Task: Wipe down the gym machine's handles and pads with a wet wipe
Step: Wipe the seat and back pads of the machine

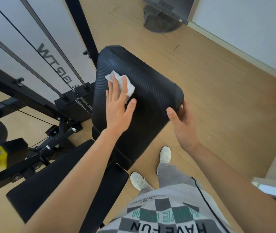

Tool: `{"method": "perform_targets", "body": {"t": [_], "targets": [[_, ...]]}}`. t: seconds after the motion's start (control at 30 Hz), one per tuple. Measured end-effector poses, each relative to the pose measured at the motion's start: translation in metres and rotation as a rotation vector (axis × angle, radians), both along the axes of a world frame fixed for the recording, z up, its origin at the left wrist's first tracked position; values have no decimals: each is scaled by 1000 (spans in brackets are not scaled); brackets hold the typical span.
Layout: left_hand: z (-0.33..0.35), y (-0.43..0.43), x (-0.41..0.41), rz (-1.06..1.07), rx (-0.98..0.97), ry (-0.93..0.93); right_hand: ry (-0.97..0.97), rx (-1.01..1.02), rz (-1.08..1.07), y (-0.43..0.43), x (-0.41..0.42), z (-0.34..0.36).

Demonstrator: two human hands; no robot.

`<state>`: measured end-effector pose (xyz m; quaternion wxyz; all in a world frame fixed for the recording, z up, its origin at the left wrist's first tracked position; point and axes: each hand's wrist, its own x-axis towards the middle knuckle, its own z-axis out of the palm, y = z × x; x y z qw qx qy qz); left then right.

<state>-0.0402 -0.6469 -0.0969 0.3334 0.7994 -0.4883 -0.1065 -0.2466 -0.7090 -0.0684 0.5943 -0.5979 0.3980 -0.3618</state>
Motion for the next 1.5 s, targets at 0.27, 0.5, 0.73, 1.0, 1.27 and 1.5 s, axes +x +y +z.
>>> {"method": "perform_targets", "body": {"t": [0.27, 0.5, 0.73, 1.0, 1.27, 1.5], "targets": [[-18, 28, -73, -431, -100, -315, -89, 88, 12, 2, -2, 9], [-13, 23, -42, -313, -66, -317, -65, 97, 15, 2, -1, 10], [7, -10, 1, -70, -93, -131, 46, 68, -20, 6, 0, 3], [-64, 55, -3, 204, 95, 293, 323, 96, -41, 33, 0, -27], [-70, 88, -66, 81, 162, 378, 317, 59, -32, 33, 0, -28], [-45, 62, -85, -18, 53, 262, 337, 54, -30, 34, -1, -27]]}}
